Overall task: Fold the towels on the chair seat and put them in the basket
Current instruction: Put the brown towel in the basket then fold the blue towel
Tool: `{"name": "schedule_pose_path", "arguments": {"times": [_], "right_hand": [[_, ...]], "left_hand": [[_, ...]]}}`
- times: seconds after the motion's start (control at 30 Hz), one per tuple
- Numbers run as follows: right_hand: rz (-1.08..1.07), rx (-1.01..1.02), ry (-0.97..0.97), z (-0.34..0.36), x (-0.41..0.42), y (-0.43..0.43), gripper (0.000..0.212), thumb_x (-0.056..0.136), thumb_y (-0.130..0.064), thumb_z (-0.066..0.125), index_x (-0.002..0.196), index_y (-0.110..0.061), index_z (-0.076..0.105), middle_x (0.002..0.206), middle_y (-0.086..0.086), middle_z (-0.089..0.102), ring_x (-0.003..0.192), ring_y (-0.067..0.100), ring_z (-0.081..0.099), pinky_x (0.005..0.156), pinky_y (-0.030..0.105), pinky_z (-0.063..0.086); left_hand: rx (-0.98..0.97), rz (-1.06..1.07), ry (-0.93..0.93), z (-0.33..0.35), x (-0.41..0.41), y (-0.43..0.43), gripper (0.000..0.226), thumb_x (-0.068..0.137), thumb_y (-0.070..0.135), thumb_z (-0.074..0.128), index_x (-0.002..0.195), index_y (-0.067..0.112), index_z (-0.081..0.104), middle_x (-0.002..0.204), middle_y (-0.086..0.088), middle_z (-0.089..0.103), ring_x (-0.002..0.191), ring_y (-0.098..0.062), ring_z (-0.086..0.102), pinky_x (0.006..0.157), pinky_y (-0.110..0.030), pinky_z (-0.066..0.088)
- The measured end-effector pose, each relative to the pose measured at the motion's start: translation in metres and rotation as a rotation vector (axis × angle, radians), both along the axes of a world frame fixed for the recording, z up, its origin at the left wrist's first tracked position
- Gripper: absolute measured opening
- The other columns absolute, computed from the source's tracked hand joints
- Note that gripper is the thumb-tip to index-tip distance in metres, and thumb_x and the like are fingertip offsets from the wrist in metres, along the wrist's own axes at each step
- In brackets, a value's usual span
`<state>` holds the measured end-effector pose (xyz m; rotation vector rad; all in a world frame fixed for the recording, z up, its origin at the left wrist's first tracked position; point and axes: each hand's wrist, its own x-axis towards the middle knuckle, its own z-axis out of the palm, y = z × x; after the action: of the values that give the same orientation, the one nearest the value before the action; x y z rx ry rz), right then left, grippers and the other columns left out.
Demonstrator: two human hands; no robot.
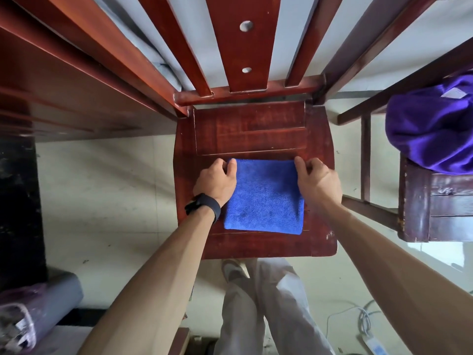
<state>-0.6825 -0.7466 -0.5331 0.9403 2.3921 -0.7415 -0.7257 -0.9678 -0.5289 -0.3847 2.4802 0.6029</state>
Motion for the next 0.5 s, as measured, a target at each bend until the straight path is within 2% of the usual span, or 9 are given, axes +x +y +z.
{"name": "schedule_pose_path", "arguments": {"times": [0.17,0.27,0.37,0.43,0.5], "right_hand": [[0.046,0.063,0.016,0.004,0.000,-0.002,0.047,0.094,-0.064,0.038,0.095,-0.021,0.056,0.093,0.011,0.068,0.086,0.037,0.060,0.076,0.040,0.047],[-0.020,0.065,0.107,0.011,0.012,-0.005,0.043,0.094,-0.063,0.043,0.093,-0.020,0.046,0.097,0.003,0.056,0.085,0.032,0.053,0.075,0.039,0.041],[0.091,0.172,0.357,0.018,0.037,-0.020,0.034,0.095,-0.047,0.049,0.099,-0.014,0.053,0.101,0.009,0.054,0.093,0.035,0.052,0.078,0.044,0.042],[0.248,0.233,0.445,0.017,0.054,-0.038,0.030,0.095,-0.036,0.053,0.112,-0.012,0.060,0.119,0.012,0.058,0.106,0.035,0.054,0.082,0.045,0.043],[0.415,0.234,0.414,0.008,0.065,-0.051,0.044,0.098,-0.033,0.050,0.137,-0.015,0.054,0.147,0.010,0.048,0.135,0.030,0.044,0.103,0.045,0.038]], "left_hand": [[-0.112,-0.103,0.046,0.009,0.005,0.005,0.041,0.098,0.053,0.034,0.098,0.018,0.054,0.094,-0.012,0.068,0.088,-0.040,0.063,0.068,-0.040,0.049],[-0.144,-0.192,0.303,0.015,0.021,0.004,0.033,0.096,0.044,0.044,0.111,0.016,0.054,0.108,-0.010,0.062,0.096,-0.034,0.060,0.068,-0.041,0.047],[-0.128,-0.418,0.521,0.008,0.045,0.003,0.047,0.092,0.037,0.052,0.133,0.012,0.055,0.137,-0.011,0.053,0.124,-0.031,0.052,0.096,-0.046,0.044],[-0.105,-0.572,0.480,0.001,0.059,0.006,0.059,0.093,0.039,0.051,0.147,0.016,0.043,0.156,-0.007,0.035,0.143,-0.029,0.035,0.110,-0.051,0.031],[-0.124,-0.658,0.402,-0.007,0.068,0.008,0.066,0.094,0.044,0.048,0.153,0.020,0.030,0.163,-0.002,0.020,0.150,-0.026,0.019,0.114,-0.054,0.023]]}}
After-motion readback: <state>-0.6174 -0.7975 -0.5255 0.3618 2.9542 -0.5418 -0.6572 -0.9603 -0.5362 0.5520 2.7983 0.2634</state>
